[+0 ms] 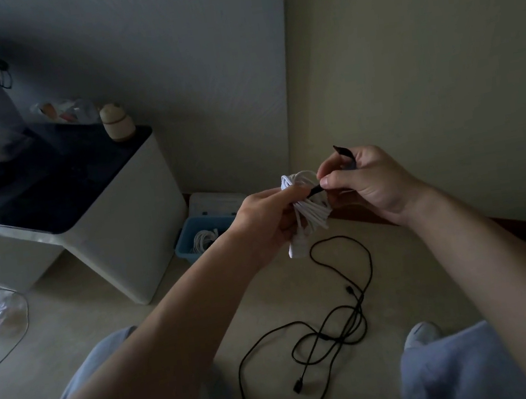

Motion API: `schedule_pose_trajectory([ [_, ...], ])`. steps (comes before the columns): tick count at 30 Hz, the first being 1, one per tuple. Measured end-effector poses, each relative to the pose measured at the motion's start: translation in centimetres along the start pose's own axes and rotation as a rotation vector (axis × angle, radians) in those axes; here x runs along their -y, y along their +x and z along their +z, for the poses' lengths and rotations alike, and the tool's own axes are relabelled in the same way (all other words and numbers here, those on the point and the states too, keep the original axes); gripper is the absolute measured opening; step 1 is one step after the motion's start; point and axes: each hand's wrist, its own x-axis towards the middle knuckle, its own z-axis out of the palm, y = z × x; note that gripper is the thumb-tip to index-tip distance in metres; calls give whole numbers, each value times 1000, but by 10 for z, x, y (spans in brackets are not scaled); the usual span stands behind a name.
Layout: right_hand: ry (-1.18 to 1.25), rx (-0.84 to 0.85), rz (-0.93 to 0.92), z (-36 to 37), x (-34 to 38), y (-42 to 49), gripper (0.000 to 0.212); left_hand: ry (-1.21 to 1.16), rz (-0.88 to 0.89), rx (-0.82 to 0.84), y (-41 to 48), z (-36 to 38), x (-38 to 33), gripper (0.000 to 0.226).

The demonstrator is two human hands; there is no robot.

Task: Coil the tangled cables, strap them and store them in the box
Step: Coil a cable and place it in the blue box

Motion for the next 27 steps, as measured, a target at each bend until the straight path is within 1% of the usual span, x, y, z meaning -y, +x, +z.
schedule_pose_trajectory([
  [4, -5, -2, 4, 2, -2, 0, 23, 13, -21, -34, 0, 0, 1, 14],
  [6, -5, -8, 2, 2, -3, 0, 22, 29, -21, -54, 1, -1, 2, 13],
  [12, 6, -11, -2, 2, -3, 1, 25, 25, -26, -68, 3, -1, 1, 12],
  [16, -3, -9, 2, 1, -4, 1, 26, 33, 0, -82, 3, -1, 1, 8],
  [20, 32, -16, 28, 3, -4, 1, 26, 64, 29, -95, 5, -2, 2, 8],
  [24, 73, -56, 69, 7, -4, 1, 28, 93, 36, -76, 6, -4, 4, 6],
  [27, 147, -106, 114, 10, -6, 2, 30, 79, 35, -56, 6, -5, 4, 7],
])
